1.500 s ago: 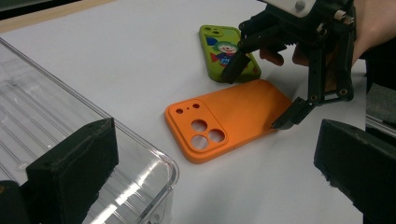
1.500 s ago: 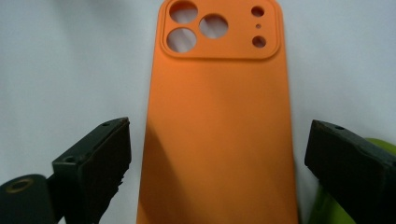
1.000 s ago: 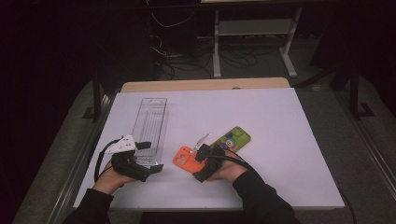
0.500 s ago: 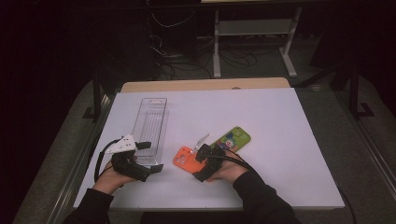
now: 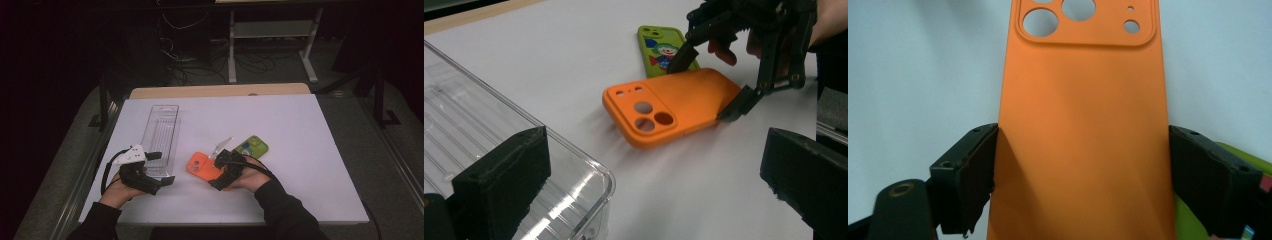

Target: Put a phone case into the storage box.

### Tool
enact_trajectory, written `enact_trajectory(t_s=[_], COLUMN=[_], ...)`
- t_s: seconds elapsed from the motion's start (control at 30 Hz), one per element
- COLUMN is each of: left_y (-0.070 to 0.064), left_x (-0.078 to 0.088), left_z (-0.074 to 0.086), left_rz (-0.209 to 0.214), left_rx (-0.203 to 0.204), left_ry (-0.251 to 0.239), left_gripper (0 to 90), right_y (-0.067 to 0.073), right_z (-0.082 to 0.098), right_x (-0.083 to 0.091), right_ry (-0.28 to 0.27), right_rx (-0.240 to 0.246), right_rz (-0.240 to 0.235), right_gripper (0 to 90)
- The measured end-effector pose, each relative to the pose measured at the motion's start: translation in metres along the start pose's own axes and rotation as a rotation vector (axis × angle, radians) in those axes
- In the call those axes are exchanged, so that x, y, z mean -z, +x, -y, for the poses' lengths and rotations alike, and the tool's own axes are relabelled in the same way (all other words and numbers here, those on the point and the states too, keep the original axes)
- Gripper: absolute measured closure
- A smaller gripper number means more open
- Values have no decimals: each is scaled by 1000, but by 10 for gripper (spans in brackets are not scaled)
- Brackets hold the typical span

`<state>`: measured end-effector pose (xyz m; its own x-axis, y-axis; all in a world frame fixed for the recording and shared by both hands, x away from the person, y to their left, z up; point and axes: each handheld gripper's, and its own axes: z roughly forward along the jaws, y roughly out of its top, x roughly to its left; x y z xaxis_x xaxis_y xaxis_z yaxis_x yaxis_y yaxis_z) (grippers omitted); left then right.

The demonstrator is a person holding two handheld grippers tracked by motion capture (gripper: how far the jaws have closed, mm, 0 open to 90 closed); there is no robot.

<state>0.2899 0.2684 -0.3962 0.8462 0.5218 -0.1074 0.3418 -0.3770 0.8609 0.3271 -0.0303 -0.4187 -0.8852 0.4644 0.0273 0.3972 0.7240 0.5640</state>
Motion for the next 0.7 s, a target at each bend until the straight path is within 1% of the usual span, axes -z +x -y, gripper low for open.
enact_trajectory(t_s=[0.1,0.2,0.23,0.33,0.4,0.47,0.57,0.6,0.7], left_y=[-1,0,0,-1,-1,-1,0,0,-1], left_x=[-1,-1,-1,0,-1,-1,-1,-1,-1], left_z=[0,0,0,0,0,0,-1,-1,-4], left_rz=[2,2,1,-3,-3,-4,-9,-9,-8], left_rx=[14,14,15,11,15,19,15,13,16], left_ry=[-6,-10,-11,-7,-6,-10,-4,-7,-4], left_gripper=[0,0,0,0,0,0,0,0,0], right_y=[-4,-8,-10,-15,-20,-24,-33,-36,-44], right_z=[1,2,2,4,7,10,17,19,25], right_x=[8,19,23,36,43,50,59,62,70], right_ry=[-9,-26,-28,-39,-39,-42,-45,-46,-49], right_rx=[9,4,11,5,16,7,-5,-2,-29], right_rz=[2,2,12,20,31,38,43,44,32], right_gripper=[152,152,152,152,152,153,152,152,152])
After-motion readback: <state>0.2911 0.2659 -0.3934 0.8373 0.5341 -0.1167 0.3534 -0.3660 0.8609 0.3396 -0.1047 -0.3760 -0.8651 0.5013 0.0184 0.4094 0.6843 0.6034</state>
